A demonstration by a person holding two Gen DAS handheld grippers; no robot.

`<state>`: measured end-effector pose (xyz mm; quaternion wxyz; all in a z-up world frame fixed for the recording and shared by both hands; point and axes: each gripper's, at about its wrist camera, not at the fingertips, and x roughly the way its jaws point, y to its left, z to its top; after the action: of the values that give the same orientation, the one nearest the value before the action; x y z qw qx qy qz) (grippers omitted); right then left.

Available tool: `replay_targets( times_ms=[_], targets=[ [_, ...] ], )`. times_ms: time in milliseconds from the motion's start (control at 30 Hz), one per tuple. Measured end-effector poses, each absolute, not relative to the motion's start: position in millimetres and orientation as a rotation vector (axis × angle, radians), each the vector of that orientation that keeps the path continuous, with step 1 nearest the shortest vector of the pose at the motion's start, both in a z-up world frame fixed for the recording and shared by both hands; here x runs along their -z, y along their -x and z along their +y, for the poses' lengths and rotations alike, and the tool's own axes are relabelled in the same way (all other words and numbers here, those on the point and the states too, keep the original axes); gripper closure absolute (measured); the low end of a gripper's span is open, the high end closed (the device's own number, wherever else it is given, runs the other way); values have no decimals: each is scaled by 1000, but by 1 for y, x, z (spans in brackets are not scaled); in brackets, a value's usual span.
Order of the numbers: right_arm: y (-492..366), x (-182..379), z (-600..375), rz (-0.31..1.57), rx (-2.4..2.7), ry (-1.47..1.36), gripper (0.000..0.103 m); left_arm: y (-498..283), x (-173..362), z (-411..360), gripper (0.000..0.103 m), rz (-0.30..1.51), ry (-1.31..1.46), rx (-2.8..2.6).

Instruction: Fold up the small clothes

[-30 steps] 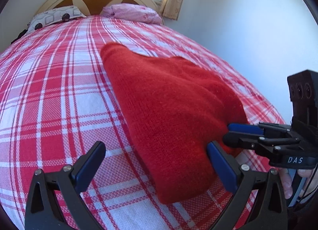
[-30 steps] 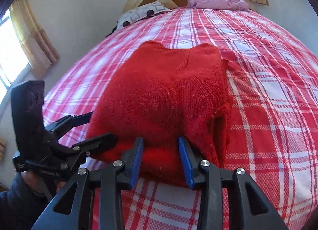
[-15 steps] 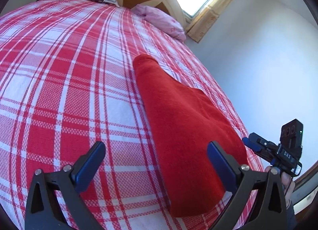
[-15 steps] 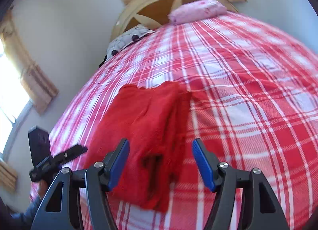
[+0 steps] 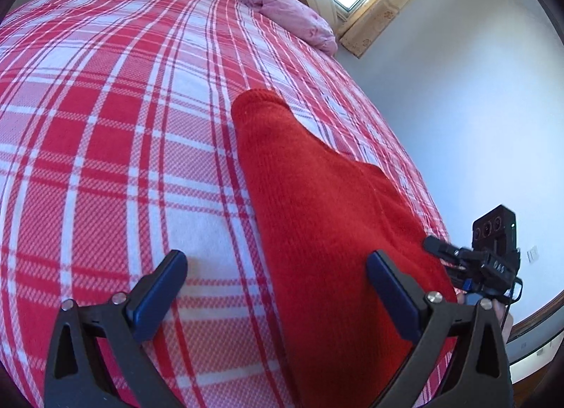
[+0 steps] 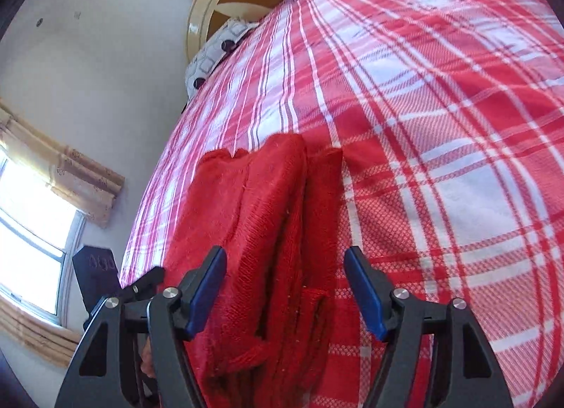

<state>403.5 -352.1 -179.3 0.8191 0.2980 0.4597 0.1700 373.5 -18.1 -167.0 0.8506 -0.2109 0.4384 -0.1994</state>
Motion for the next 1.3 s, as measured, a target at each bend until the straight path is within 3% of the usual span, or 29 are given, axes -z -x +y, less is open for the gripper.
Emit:
replay_targets(
  times_ms=[533,567,600,633,667,867,1300],
  targets=[
    [-421,194,-337,970,-384,-599,31,-390,169,-50,0,932,309,435],
    [-420,193,-335,967,-381,-589,37,-390,170,-51,0,932,303,445],
    [-420,192,-333,966,-396,-596,59,-389,169,-51,2,934,303,461],
    [-420,195,-331,968,-430,-643,66,-389,169,-51,16,936,315,481],
    [-419,196,-331,962,-431,-661,68,-388,170,-51,37,945,336,510],
    [-403,175,-324,868,-421,-636,72,-373,151,-49,69,883,325,473],
    [-350,112,-260,751,-571,-620,74,-283,81,9,75,710,385,453]
  ],
)
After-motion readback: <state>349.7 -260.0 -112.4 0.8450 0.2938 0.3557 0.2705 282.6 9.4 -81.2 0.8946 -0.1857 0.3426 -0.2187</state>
